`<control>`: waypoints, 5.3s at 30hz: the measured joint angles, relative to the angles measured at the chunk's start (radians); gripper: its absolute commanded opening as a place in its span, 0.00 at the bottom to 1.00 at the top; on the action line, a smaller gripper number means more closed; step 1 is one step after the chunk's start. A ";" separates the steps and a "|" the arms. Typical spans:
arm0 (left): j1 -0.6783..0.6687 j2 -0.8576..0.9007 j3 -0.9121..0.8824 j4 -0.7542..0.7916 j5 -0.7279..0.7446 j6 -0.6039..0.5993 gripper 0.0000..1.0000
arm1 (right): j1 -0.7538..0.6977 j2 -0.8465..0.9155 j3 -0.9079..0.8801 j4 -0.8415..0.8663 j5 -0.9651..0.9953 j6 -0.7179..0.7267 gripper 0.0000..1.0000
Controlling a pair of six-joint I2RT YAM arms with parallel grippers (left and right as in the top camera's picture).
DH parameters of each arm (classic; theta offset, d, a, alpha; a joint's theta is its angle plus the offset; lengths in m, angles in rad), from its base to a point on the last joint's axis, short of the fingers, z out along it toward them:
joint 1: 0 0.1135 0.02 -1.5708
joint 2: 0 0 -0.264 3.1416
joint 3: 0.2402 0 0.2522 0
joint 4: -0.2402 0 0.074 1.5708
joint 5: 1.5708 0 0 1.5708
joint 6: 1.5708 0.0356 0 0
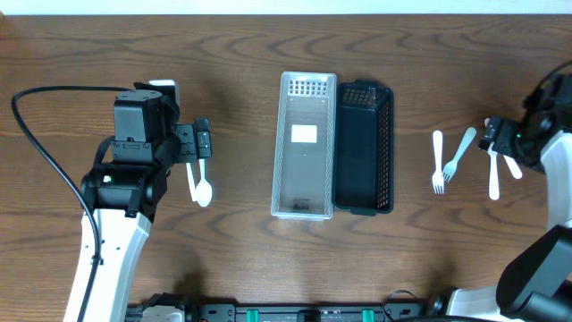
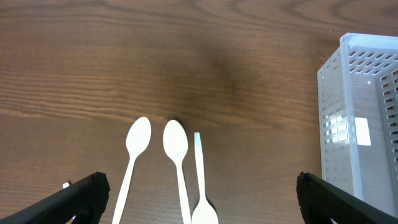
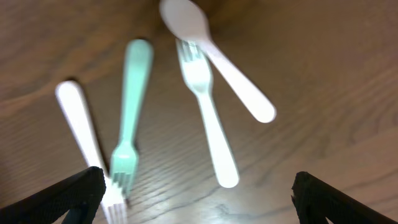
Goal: Pack container
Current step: 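Lower the right gripper and grasp a white plastic fork, then carry the fork into the dark green basket and open the right gripper, then return the right gripper and grasp the pale-teal fork, then carry the teal fork into the dark green basket and release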
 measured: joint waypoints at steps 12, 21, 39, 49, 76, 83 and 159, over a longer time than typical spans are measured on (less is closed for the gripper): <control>0.000 0.001 0.000 0.000 0.000 0.000 0.98 | -0.037 0.193 0.000 0.066 -0.064 -0.135 0.74; 0.000 0.001 0.000 0.000 0.000 0.000 0.98 | -0.045 0.266 0.000 0.088 -0.036 -0.152 0.68; 0.000 0.001 0.000 0.000 0.000 0.000 0.98 | -0.045 0.352 0.016 0.129 -0.032 -0.161 0.28; 0.000 0.001 0.000 0.000 0.000 0.003 0.98 | -0.045 0.353 0.021 0.080 -0.024 -0.086 0.02; 0.000 0.004 0.000 0.000 0.000 0.003 0.98 | 0.609 -0.032 0.169 0.084 -0.236 0.140 0.01; 0.000 0.005 0.000 0.000 0.000 0.003 0.98 | 0.718 0.192 0.156 0.093 -0.197 0.229 0.15; 0.000 0.009 0.000 0.000 0.000 0.003 0.98 | 0.153 0.398 0.093 0.058 -0.004 0.256 0.06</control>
